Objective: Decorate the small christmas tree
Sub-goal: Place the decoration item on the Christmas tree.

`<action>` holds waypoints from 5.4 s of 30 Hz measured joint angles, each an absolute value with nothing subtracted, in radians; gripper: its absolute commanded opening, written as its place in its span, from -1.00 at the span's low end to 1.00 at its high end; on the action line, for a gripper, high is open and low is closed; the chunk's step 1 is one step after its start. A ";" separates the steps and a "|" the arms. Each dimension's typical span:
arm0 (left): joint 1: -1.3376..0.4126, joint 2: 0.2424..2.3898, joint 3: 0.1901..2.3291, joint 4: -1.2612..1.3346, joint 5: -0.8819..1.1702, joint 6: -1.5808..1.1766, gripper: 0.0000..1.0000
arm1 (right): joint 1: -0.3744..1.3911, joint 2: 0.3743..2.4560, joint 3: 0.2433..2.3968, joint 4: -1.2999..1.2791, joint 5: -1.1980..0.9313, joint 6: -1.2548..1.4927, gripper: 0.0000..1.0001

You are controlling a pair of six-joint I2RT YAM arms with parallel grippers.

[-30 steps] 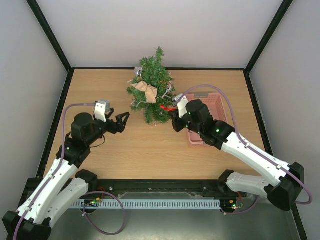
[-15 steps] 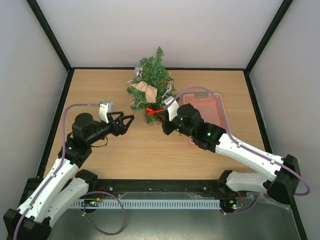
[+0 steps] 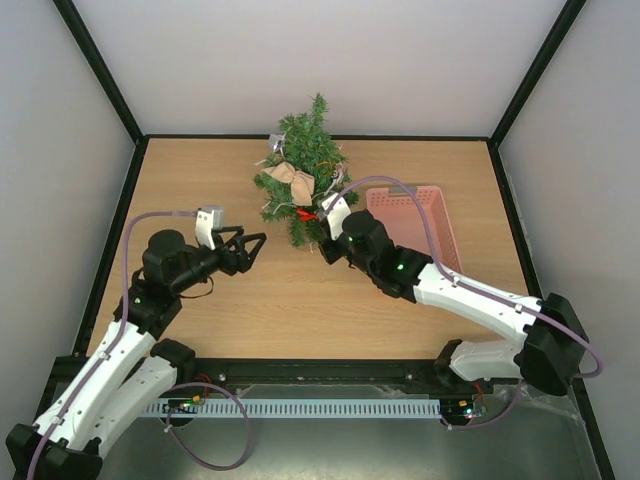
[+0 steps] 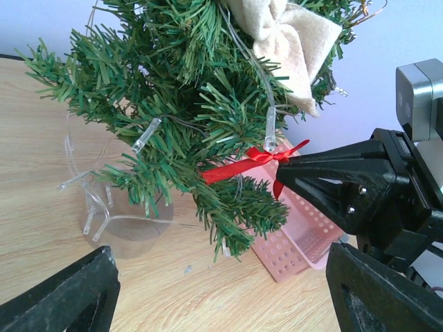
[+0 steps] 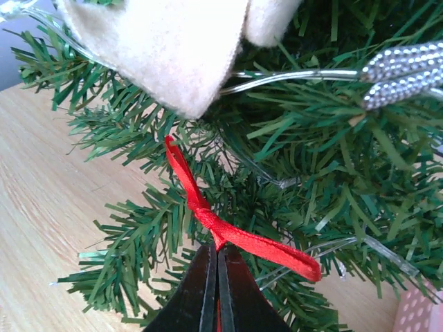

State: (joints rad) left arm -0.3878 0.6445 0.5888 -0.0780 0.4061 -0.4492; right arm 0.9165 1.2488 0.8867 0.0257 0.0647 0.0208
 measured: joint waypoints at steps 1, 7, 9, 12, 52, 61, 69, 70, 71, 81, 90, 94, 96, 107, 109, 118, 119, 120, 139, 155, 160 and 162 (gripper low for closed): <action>-0.388 0.641 0.588 -0.083 0.402 -0.448 0.67 | 0.916 1.253 0.887 0.030 0.070 0.016 -0.97; -0.388 0.621 0.588 -0.101 0.379 -0.428 0.71 | 0.905 1.281 0.887 0.061 0.094 -0.025 -0.97; -0.388 0.618 0.588 -0.103 0.374 -0.424 0.71 | 0.893 1.295 0.887 0.065 0.093 -0.034 -0.97; -0.388 0.615 0.588 -0.107 0.369 -0.414 0.72 | 0.870 1.311 0.887 0.065 0.085 -0.041 -0.97; -0.388 0.767 0.500 0.046 0.454 -0.543 0.44 | 0.873 1.346 0.923 0.136 -0.205 0.210 -0.97; -0.388 0.748 0.493 0.056 0.466 -0.556 0.46 | 0.878 1.308 0.923 0.127 -0.226 0.247 -0.97; -0.388 0.745 0.493 0.056 0.457 -0.558 0.45 | 0.878 1.317 0.923 0.125 -0.227 0.246 -0.97; -0.388 0.745 0.493 0.055 0.455 -0.558 0.46 | 0.878 1.323 0.923 0.125 -0.224 0.243 -0.97; -0.388 0.745 0.493 0.054 0.451 -0.558 0.46 | 0.878 1.332 0.925 0.122 -0.223 0.239 -0.97; -0.388 0.744 0.493 0.035 0.424 -0.558 0.45 | 0.879 1.301 0.935 0.121 -0.281 0.235 -0.97; -0.388 0.744 0.493 0.031 0.418 -0.558 0.44 | 0.879 1.286 0.912 0.112 -0.233 0.194 -0.97; -0.388 0.744 0.493 0.031 0.418 -0.558 0.44 | 0.879 1.285 0.920 0.106 -0.282 0.196 -0.97; -0.388 0.744 0.493 0.031 0.417 -0.558 0.44 | 0.879 1.279 0.919 0.113 -0.318 0.204 -0.97; -0.388 0.725 0.493 0.030 0.406 -0.557 0.44 | 0.880 1.296 0.889 0.187 -0.339 0.207 -0.97; -0.388 0.725 0.493 0.029 0.403 -0.556 0.44 | 0.880 1.328 0.892 0.186 -0.313 0.198 -0.97; -0.388 0.726 0.493 0.029 0.399 -0.556 0.44 | 0.879 1.409 0.913 0.187 -0.187 0.159 -0.97; -0.388 0.726 0.493 0.029 0.399 -0.555 0.44 | 0.879 1.409 0.913 0.189 -0.174 0.156 -0.97; -0.388 0.726 0.493 0.029 0.399 -0.554 0.44 | 0.879 1.409 0.913 0.194 -0.160 0.153 -0.97; -0.388 0.741 0.493 0.027 0.399 -0.543 0.44 | 0.845 1.456 0.925 0.238 -0.067 0.115 -0.75; -0.388 0.750 0.493 0.027 0.398 -0.542 0.45 | 0.844 1.402 0.922 0.198 -0.065 0.121 -0.43; -0.388 0.754 0.493 0.027 0.398 -0.542 0.45 | 0.844 1.342 0.917 0.175 -0.067 0.125 -0.40; -0.388 0.754 0.493 0.027 0.398 -0.542 0.45 | 0.844 1.331 0.917 0.160 -0.074 0.125 -0.38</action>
